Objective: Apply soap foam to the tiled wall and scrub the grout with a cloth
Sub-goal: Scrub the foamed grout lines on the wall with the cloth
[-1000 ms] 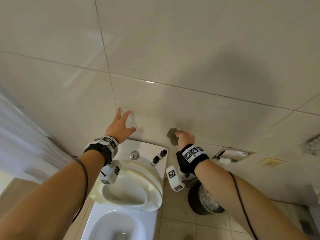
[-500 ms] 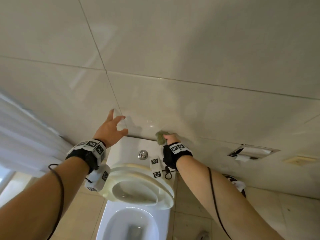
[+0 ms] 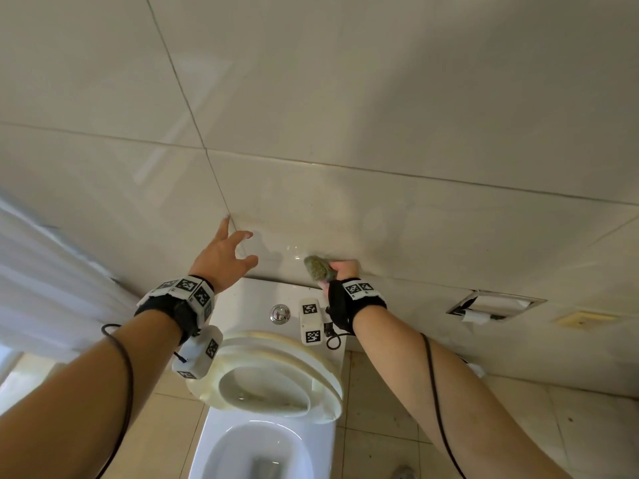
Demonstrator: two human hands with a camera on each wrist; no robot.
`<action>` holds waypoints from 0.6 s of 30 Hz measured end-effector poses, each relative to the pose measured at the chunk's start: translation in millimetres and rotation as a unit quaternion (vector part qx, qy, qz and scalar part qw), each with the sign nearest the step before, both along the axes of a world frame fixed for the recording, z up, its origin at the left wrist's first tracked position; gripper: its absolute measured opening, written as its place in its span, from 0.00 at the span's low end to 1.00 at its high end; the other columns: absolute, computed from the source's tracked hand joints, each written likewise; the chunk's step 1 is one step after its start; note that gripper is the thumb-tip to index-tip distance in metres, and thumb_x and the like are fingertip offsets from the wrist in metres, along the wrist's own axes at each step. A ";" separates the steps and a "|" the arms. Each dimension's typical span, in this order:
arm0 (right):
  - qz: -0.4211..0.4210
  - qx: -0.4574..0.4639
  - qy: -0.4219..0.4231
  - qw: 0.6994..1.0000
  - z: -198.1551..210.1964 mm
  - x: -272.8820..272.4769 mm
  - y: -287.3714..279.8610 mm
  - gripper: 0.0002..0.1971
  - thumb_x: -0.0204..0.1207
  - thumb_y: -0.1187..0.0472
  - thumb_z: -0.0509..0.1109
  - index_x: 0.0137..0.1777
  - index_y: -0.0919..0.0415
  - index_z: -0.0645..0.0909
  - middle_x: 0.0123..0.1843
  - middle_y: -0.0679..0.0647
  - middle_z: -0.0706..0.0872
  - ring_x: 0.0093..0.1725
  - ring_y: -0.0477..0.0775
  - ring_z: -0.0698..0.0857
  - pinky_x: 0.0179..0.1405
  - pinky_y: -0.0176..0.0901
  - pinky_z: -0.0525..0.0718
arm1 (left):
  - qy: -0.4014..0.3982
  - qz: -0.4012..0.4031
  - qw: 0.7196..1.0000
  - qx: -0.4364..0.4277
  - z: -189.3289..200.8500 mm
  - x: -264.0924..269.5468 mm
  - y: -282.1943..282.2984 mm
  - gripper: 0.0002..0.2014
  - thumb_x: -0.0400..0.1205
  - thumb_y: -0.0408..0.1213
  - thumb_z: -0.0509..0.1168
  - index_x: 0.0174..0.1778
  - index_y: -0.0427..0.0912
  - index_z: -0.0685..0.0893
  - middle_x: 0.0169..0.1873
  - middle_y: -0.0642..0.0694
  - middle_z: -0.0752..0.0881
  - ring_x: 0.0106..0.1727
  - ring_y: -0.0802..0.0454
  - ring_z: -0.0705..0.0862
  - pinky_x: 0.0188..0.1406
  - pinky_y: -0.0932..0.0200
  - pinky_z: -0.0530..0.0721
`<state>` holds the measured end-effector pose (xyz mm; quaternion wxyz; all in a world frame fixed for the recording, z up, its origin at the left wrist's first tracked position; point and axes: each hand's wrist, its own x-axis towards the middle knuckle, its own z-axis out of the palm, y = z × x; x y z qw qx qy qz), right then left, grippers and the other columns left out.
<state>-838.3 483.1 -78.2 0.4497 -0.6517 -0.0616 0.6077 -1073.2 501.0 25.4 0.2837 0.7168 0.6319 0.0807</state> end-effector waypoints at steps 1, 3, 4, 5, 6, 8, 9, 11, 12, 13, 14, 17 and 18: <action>-0.004 0.006 0.004 1.000 2.4 2.3 -0.6 0.23 0.80 0.65 0.61 0.75 0.70 0.70 0.78 0.61 0.72 0.77 0.65 0.73 0.76 0.59 0.74 | 0.000 0.001 1.000 -0.003 0.7 2.6 -0.5 0.26 0.83 0.45 0.68 0.79 0.52 0.74 0.88 0.50 0.45 0.79 0.40 0.73 0.74 0.48 0.72; -0.022 0.017 0.028 0.999 6.6 4.3 -0.9 0.24 0.81 0.66 0.60 0.76 0.71 0.68 0.80 0.63 0.70 0.77 0.66 0.72 0.76 0.59 0.74 | 0.003 0.000 1.000 -0.006 2.5 7.6 -1.5 0.26 0.83 0.46 0.68 0.79 0.52 0.74 0.88 0.49 0.45 0.76 0.39 0.75 0.73 0.47 0.72; -0.031 0.019 0.037 0.999 10.0 4.3 -1.6 0.24 0.82 0.66 0.60 0.78 0.71 0.67 0.80 0.63 0.69 0.78 0.65 0.71 0.76 0.58 0.74 | 0.004 -0.001 1.000 -0.005 3.5 9.8 -2.1 0.26 0.83 0.46 0.68 0.78 0.52 0.74 0.88 0.49 0.45 0.76 0.39 0.76 0.73 0.47 0.73; -0.034 0.019 0.045 0.998 17.8 4.2 -4.8 0.24 0.83 0.65 0.60 0.79 0.70 0.65 0.81 0.62 0.68 0.78 0.65 0.71 0.76 0.57 0.74 | 0.005 -0.002 1.000 -0.004 4.4 11.8 -2.3 0.26 0.83 0.46 0.68 0.78 0.52 0.74 0.88 0.49 0.45 0.76 0.39 0.76 0.73 0.47 0.73; -0.032 0.020 0.050 0.998 22.3 5.6 -6.1 0.24 0.84 0.65 0.59 0.79 0.70 0.64 0.81 0.62 0.68 0.79 0.65 0.71 0.76 0.55 0.74 | 0.006 -0.004 1.000 -0.003 5.7 13.7 -2.9 0.26 0.83 0.46 0.68 0.78 0.52 0.74 0.88 0.49 0.45 0.76 0.39 0.76 0.74 0.46 0.73; -0.033 0.019 0.058 0.998 27.4 9.5 -6.9 0.24 0.85 0.65 0.58 0.80 0.70 0.63 0.82 0.62 0.67 0.79 0.64 0.70 0.76 0.54 0.74 | 0.013 -0.005 1.000 -0.003 8.0 16.1 -4.0 0.26 0.83 0.46 0.68 0.78 0.52 0.74 0.88 0.49 0.46 0.77 0.39 0.75 0.74 0.45 0.73; -0.038 0.024 0.066 0.997 30.3 11.1 -7.5 0.24 0.86 0.66 0.57 0.81 0.70 0.62 0.82 0.62 0.66 0.80 0.64 0.69 0.76 0.53 0.73 | 0.018 -0.006 1.000 -0.002 9.6 17.2 -4.4 0.26 0.83 0.46 0.68 0.78 0.52 0.74 0.88 0.49 0.47 0.77 0.39 0.74 0.75 0.44 0.73; -0.059 0.038 0.094 0.993 37.2 14.4 -8.3 0.25 0.86 0.67 0.57 0.82 0.69 0.61 0.83 0.62 0.64 0.81 0.64 0.68 0.74 0.52 0.73 | 0.027 -0.008 1.000 0.002 13.3 20.0 -5.3 0.25 0.83 0.47 0.67 0.78 0.53 0.75 0.88 0.50 0.48 0.77 0.39 0.74 0.75 0.43 0.73; -0.068 0.046 0.103 0.991 40.3 16.0 -7.9 0.25 0.86 0.67 0.57 0.82 0.69 0.60 0.83 0.62 0.64 0.81 0.64 0.68 0.74 0.52 0.72 | 0.030 -0.009 1.000 0.003 15.8 21.9 -5.7 0.25 0.83 0.48 0.67 0.78 0.53 0.75 0.88 0.50 0.49 0.77 0.39 0.75 0.75 0.43 0.73; -0.069 0.050 0.103 0.991 44.9 16.8 -8.4 0.25 0.86 0.67 0.57 0.82 0.69 0.60 0.83 0.63 0.64 0.81 0.64 0.68 0.74 0.52 0.73 | 0.033 -0.011 0.999 0.004 18.1 23.7 -6.1 0.25 0.83 0.48 0.67 0.77 0.52 0.75 0.88 0.50 0.50 0.76 0.39 0.75 0.74 0.44 0.73; -0.070 0.056 0.101 0.991 47.8 18.5 -8.0 0.24 0.86 0.68 0.57 0.81 0.69 0.60 0.83 0.63 0.64 0.81 0.64 0.68 0.74 0.52 0.73 | 0.035 -0.012 0.999 0.006 21.1 26.1 -6.8 0.25 0.83 0.48 0.67 0.77 0.52 0.75 0.88 0.50 0.51 0.76 0.39 0.75 0.74 0.45 0.73; -0.072 0.064 0.085 0.992 60.1 22.6 -9.8 0.24 0.85 0.67 0.58 0.80 0.71 0.63 0.82 0.64 0.66 0.80 0.65 0.69 0.76 0.53 0.74 | 0.042 -0.018 0.999 0.016 29.3 34.0 -9.2 0.24 0.83 0.49 0.66 0.77 0.52 0.76 0.88 0.50 0.53 0.76 0.40 0.76 0.74 0.46 0.71; -0.071 0.068 0.082 0.992 64.6 24.3 -10.8 0.24 0.85 0.67 0.58 0.80 0.71 0.63 0.82 0.64 0.66 0.79 0.65 0.70 0.75 0.52 0.75 | 0.043 -0.018 0.999 0.018 31.9 36.4 -10.6 0.24 0.83 0.49 0.66 0.77 0.53 0.76 0.88 0.50 0.53 0.76 0.40 0.75 0.75 0.46 0.71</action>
